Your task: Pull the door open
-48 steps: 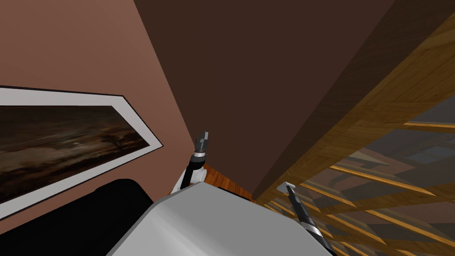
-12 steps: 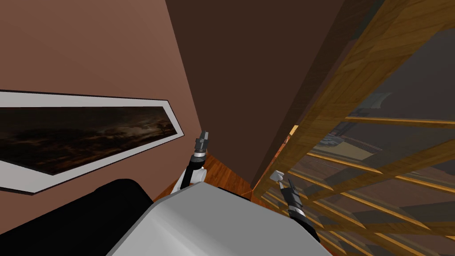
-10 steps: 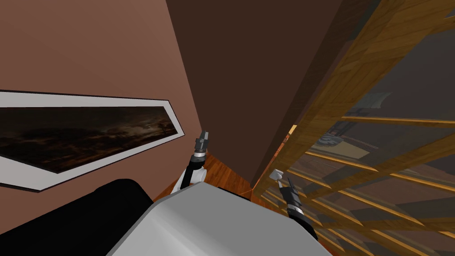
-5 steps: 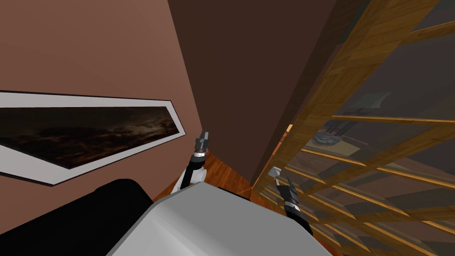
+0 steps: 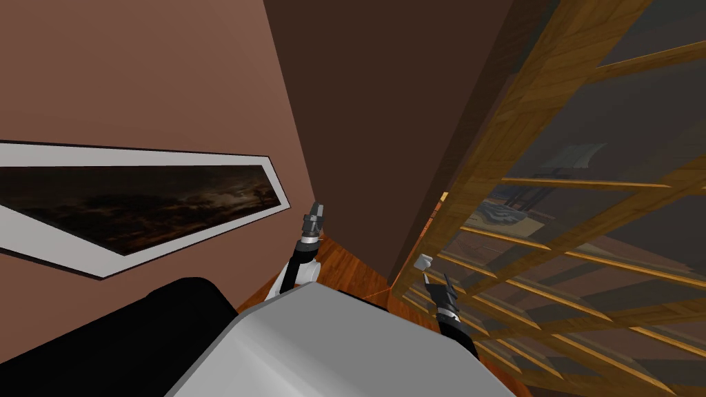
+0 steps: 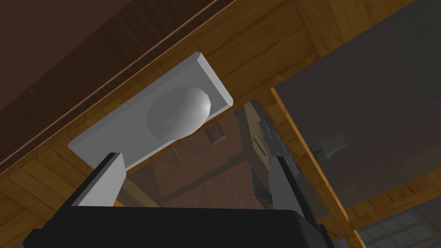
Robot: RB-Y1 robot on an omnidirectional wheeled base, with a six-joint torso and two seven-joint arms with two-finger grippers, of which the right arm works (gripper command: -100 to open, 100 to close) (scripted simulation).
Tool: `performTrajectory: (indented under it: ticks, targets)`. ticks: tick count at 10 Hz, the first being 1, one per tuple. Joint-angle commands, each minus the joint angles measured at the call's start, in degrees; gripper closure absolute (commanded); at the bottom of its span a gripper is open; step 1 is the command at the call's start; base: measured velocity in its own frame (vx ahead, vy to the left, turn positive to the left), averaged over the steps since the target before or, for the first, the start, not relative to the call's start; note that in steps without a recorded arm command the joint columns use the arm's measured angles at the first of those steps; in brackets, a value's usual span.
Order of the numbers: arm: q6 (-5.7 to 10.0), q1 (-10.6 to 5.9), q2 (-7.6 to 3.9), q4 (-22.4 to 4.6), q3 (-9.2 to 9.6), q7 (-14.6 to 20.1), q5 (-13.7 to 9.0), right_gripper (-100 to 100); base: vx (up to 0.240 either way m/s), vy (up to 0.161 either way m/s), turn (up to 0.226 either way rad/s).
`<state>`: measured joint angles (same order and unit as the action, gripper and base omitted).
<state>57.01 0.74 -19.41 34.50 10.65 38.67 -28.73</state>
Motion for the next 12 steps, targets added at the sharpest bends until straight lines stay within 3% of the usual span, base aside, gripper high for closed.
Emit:
performTrajectory:
  ticks: [1,12]
  targets:
    - [-0.51,-0.40,0.37,0.4,0.86,2.9,-1.5,-100,-0.088,-0.002,0.013]
    - [-2.91,-1.48,1.76,3.2,4.16,18.2,-7.4,-100,-0.054,-0.010,0.005]
